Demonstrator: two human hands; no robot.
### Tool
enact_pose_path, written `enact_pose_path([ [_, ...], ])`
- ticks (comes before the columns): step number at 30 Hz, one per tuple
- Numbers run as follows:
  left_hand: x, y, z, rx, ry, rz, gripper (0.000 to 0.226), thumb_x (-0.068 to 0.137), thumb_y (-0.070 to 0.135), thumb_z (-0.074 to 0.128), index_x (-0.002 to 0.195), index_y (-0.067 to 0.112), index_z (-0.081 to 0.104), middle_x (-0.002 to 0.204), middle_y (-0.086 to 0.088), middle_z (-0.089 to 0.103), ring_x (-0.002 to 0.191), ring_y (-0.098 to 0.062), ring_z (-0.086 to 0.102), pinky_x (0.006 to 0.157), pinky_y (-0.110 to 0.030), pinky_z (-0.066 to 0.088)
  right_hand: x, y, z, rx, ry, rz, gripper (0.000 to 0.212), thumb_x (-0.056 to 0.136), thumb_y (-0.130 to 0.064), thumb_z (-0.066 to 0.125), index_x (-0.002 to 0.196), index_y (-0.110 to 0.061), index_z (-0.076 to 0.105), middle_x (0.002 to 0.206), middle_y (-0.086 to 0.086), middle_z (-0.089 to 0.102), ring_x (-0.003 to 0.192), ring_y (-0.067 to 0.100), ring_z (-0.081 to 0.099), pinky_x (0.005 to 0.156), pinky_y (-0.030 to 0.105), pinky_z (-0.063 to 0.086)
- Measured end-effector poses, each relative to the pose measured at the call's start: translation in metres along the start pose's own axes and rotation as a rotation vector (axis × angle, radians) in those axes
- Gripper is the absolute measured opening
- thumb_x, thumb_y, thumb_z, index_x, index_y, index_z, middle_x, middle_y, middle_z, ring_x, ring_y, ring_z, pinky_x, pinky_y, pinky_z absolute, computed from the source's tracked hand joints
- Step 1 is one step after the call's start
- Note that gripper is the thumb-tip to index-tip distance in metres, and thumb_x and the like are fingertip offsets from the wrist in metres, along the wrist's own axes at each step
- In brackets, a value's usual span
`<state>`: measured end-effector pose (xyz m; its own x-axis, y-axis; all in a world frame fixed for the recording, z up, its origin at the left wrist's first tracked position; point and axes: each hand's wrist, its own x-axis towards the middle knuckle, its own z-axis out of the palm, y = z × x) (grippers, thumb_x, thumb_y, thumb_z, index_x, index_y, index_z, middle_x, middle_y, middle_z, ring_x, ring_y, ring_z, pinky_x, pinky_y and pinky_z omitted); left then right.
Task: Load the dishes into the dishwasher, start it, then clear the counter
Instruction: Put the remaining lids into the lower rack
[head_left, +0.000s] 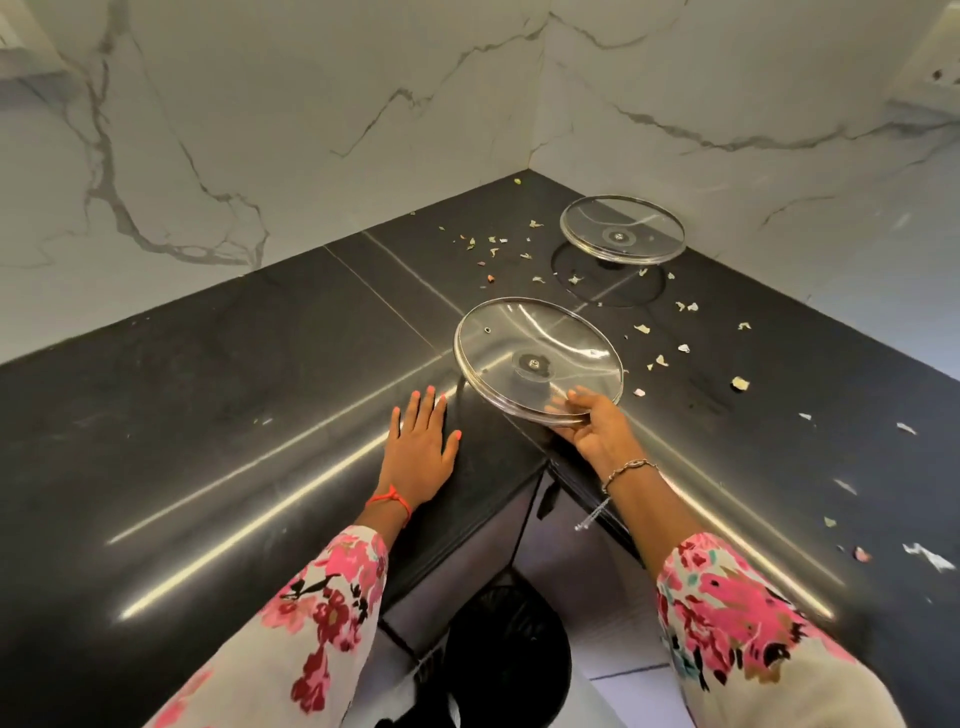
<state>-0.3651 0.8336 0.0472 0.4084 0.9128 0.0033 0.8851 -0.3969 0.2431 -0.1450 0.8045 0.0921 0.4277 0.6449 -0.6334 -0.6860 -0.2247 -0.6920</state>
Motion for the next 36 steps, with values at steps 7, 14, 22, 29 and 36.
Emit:
enact_pose_path([
  [7, -0.110, 0.010, 0.001, -0.047, 0.016, 0.105, 0.073, 0.083, 0.043, 0.004, 0.143, 0.008, 0.027, 0.154, -0.012, 0.017, 0.144, -0.027, 0.008, 0.117, -0.042, 0.007, -0.079, 0.050, -0.048, 0.056, -0.066, -0.016, 0.014, 0.085, 0.004, 0.050, 0.082, -0.008, 0.057, 0.055, 0.012, 0.067, 0.043, 0.023, 0.064, 0.039, 0.028, 0.052],
  [14, -0.242, -0.002, 0.014, 0.079, 0.006, 0.239, 0.056, 0.067, 0.012, 0.039, 0.117, -0.002, 0.058, 0.125, -0.020, 0.058, 0.116, -0.038, 0.055, 0.093, -0.051, 0.045, -0.206, 0.126, -0.122, 0.072, -0.011, -0.089, 0.016, 0.082, 0.006, 0.051, 0.084, -0.007, 0.060, 0.040, -0.002, 0.058, 0.047, 0.019, 0.063, 0.038, 0.029, 0.052],
  [22, -0.480, -0.031, 0.083, -0.066, -0.200, 0.389, 0.045, 0.059, 0.017, 0.043, 0.092, -0.004, 0.066, 0.089, -0.019, 0.069, 0.079, -0.032, 0.069, 0.086, -0.034, 0.044, -0.372, 0.281, -0.266, 0.180, 0.137, -0.090, 0.021, 0.085, 0.007, 0.046, 0.098, -0.003, 0.059, 0.059, 0.010, 0.064, 0.059, 0.031, 0.067, 0.055, 0.038, 0.058],
  [29, -0.633, -0.015, 0.105, -0.150, -0.457, 0.440, 0.047, 0.066, 0.020, 0.044, 0.099, -0.007, 0.065, 0.100, -0.023, 0.068, 0.097, -0.042, 0.064, 0.083, -0.057, 0.047, -0.492, 0.389, -0.397, 0.021, 0.493, -0.027, 0.018, 0.090, 0.002, 0.041, 0.082, -0.005, 0.056, 0.044, 0.006, 0.053, 0.035, 0.022, 0.057, 0.036, 0.038, 0.051],
  [36, -0.766, 0.048, 0.137, -0.103, -0.765, 0.567, 0.059, 0.072, 0.029, 0.036, 0.115, -0.004, 0.058, 0.120, -0.021, 0.060, 0.118, -0.032, 0.054, 0.104, -0.042, 0.037, -0.611, 0.481, -0.550, -0.144, 0.849, 0.041, 0.019, 0.084, 0.007, 0.049, 0.094, -0.002, 0.062, 0.062, 0.013, 0.055, 0.045, 0.024, 0.055, 0.040, 0.029, 0.050],
])
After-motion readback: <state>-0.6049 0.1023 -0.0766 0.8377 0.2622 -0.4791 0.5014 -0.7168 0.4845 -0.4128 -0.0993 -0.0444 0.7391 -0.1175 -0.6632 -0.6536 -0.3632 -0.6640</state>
